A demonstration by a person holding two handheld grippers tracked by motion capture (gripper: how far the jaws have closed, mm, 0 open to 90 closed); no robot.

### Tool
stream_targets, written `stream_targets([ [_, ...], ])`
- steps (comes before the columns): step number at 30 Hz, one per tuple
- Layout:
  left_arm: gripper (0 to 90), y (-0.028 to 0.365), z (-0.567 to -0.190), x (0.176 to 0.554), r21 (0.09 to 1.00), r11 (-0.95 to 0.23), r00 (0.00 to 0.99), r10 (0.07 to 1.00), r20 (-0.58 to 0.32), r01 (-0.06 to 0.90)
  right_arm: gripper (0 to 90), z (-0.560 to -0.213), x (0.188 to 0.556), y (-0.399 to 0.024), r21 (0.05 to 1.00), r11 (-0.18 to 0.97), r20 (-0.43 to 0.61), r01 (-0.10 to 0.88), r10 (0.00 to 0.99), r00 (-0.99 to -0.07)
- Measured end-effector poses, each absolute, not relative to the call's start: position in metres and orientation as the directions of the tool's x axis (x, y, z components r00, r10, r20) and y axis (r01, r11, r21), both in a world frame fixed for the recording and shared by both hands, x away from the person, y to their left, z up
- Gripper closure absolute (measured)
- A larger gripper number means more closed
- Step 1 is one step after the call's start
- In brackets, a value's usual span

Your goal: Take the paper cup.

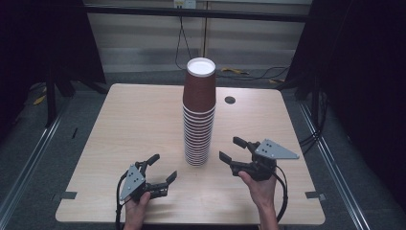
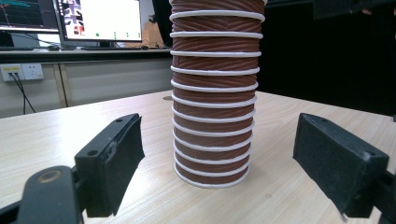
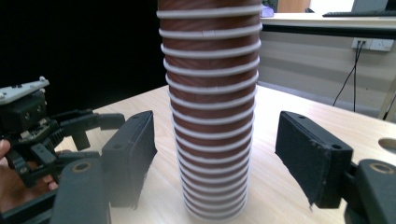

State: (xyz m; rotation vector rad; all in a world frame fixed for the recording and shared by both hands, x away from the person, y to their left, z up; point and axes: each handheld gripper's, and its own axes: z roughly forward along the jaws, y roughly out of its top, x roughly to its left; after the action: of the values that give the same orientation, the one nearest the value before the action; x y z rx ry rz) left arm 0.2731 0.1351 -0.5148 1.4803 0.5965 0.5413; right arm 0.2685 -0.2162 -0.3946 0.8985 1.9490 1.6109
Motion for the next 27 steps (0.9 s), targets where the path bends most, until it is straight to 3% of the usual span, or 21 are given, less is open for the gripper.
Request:
stream_targets([
  [10, 15.7, 0.135, -0.515, 0.273, 0.999, 0.025, 0.746, 0.665, -0.036, 0.026, 23.2, -0.362, 0.282, -0.209, 0.986, 0.087, 0.034, 0.139, 0.722, -0.691],
  [27, 15.7, 0.135, -0.515, 0.273, 0.999, 0.028, 0.749, 0.662, -0.039, 0.028, 24.8, -0.316, 0.294, -0.204, 0.994, 0.087, -0.010, 0.073, 0.705, -0.709],
])
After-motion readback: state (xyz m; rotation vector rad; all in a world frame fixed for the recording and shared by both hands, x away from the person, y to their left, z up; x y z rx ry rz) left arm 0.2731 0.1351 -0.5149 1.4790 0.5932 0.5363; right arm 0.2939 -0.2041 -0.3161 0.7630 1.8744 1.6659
